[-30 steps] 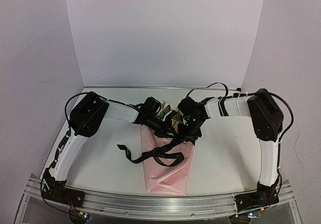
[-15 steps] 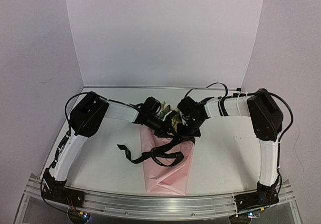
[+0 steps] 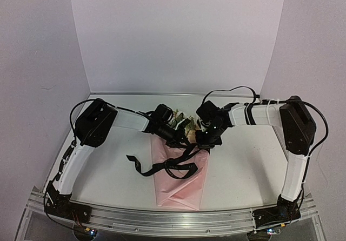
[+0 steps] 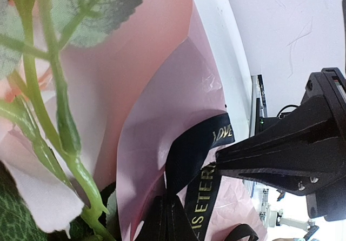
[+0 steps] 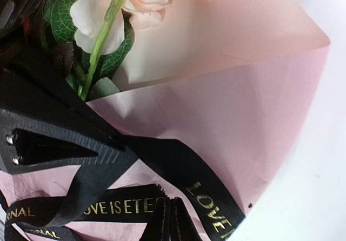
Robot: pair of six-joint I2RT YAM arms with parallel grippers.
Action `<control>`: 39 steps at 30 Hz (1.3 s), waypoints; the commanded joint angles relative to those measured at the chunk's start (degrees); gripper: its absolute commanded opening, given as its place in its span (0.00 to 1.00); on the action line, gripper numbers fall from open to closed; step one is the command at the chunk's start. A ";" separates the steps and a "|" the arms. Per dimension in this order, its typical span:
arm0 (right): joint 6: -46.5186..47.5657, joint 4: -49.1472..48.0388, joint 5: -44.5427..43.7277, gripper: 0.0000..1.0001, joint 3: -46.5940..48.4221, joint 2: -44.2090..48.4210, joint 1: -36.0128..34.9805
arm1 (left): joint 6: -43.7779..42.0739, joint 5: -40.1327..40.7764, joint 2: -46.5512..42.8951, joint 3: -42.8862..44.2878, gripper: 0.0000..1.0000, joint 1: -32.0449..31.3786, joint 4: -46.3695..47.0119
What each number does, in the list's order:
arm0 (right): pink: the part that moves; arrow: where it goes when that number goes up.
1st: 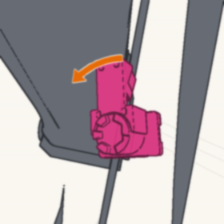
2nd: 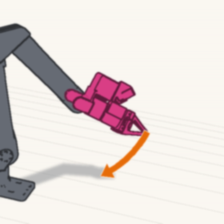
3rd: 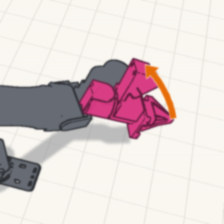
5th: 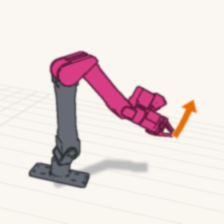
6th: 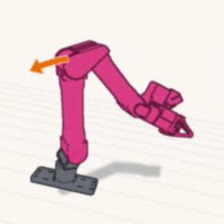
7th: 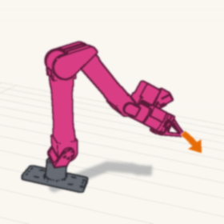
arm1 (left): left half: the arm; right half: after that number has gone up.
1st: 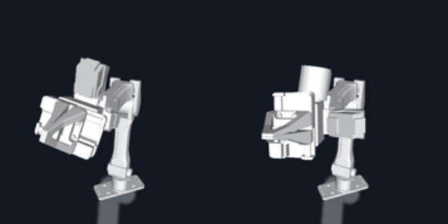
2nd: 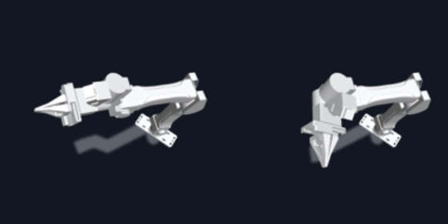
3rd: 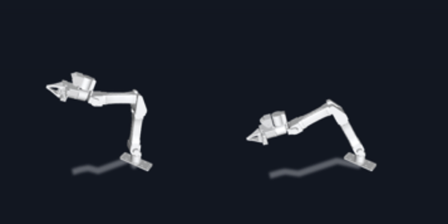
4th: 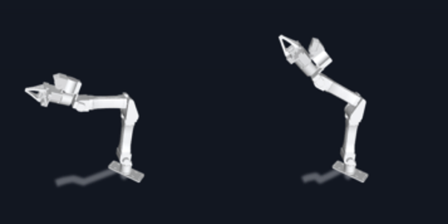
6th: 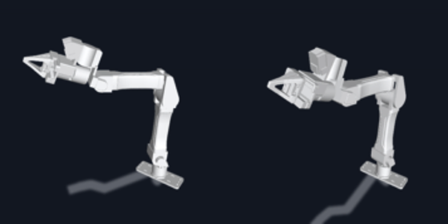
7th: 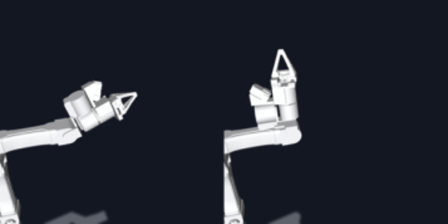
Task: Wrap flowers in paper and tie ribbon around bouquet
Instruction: Cross the ribbon over the folded bouquet.
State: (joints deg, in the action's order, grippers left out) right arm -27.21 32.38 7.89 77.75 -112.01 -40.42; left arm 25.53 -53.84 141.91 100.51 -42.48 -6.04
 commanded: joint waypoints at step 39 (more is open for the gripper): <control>-4.12 -0.32 -22.27 0.00 -25.90 25.53 6.85 | -6.16 11.27 -5.48 2.54 0.35 2.05 -8.32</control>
State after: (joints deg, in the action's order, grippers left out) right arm -30.10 31.19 -11.62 51.68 -88.85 -33.67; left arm 20.96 -50.22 140.84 102.34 -41.78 -11.82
